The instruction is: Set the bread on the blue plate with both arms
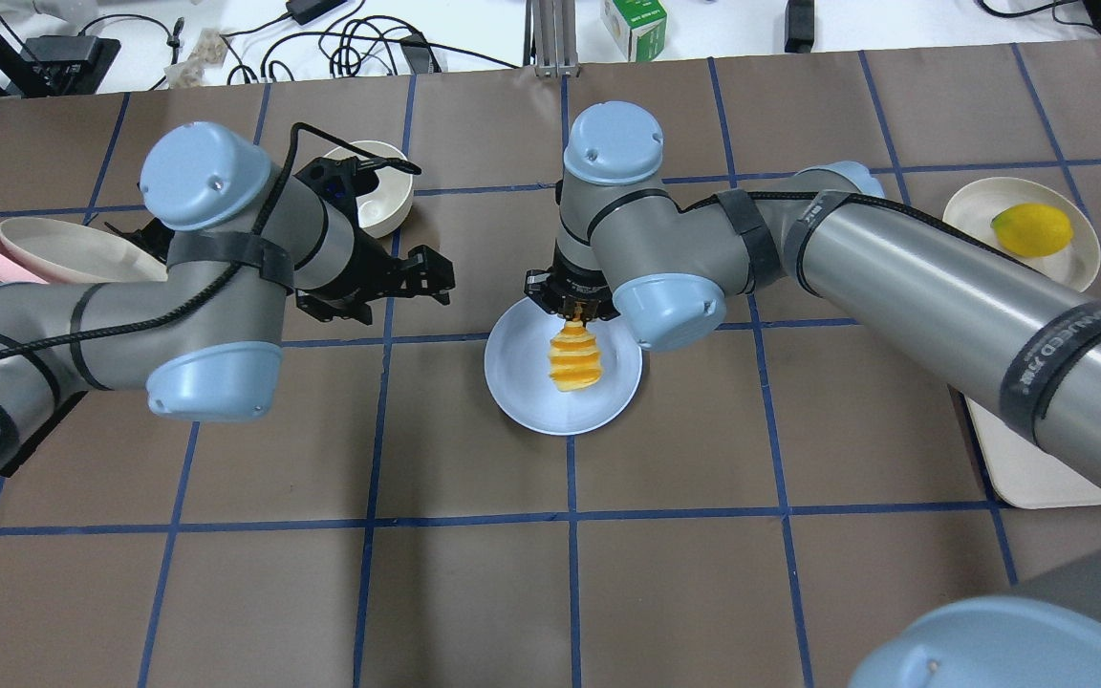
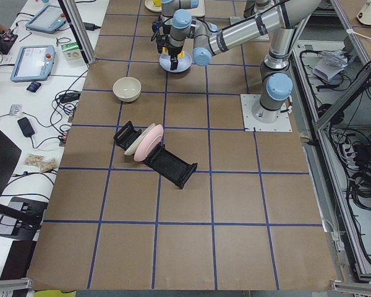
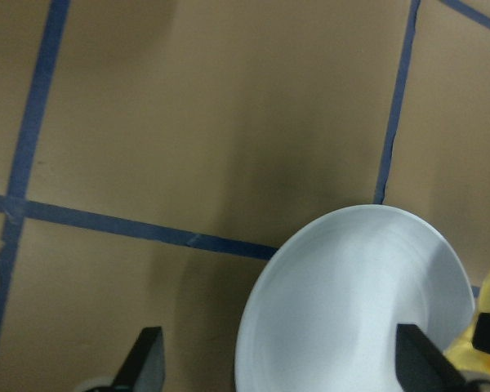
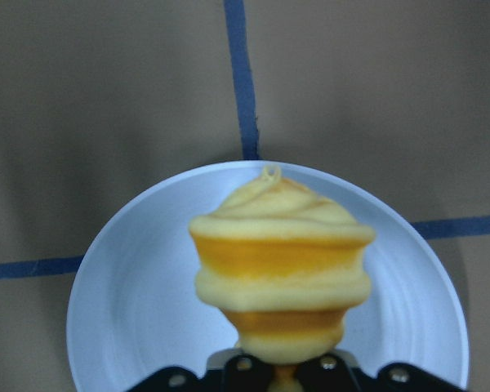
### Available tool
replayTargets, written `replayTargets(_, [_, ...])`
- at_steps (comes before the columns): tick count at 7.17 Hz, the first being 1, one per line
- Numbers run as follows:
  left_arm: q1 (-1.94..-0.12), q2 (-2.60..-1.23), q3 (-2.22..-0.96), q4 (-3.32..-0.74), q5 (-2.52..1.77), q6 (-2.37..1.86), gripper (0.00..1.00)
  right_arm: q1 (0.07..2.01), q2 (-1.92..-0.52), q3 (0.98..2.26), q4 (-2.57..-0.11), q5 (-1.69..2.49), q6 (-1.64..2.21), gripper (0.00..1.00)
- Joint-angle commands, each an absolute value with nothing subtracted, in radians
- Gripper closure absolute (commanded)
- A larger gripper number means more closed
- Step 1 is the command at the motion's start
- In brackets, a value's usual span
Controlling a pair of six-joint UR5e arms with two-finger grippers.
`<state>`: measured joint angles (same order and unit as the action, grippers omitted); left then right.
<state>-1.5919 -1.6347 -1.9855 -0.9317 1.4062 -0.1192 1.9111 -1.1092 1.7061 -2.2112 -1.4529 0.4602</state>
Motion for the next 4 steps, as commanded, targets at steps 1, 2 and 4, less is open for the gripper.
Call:
replayTargets(1, [-1.539, -1.531, -1.826, -1.310, 1.485, 0.059, 0.00, 1.928, -1.085, 1.709, -2.212, -1.445, 0.460, 1.00])
replayTargets(2, [-1.539, -1.517, -1.737, -1.454, 1.524, 0.101, 0.00, 1.933, -1.080, 1.713, -2.203, -1.445, 0.462, 0.88])
replayTargets(4, [-1.548, -1.522, -1.623, -1.546, 1.522, 0.107, 0.00, 1.936, -1.080, 1.718, -2.200, -1.442, 0.475, 0.40])
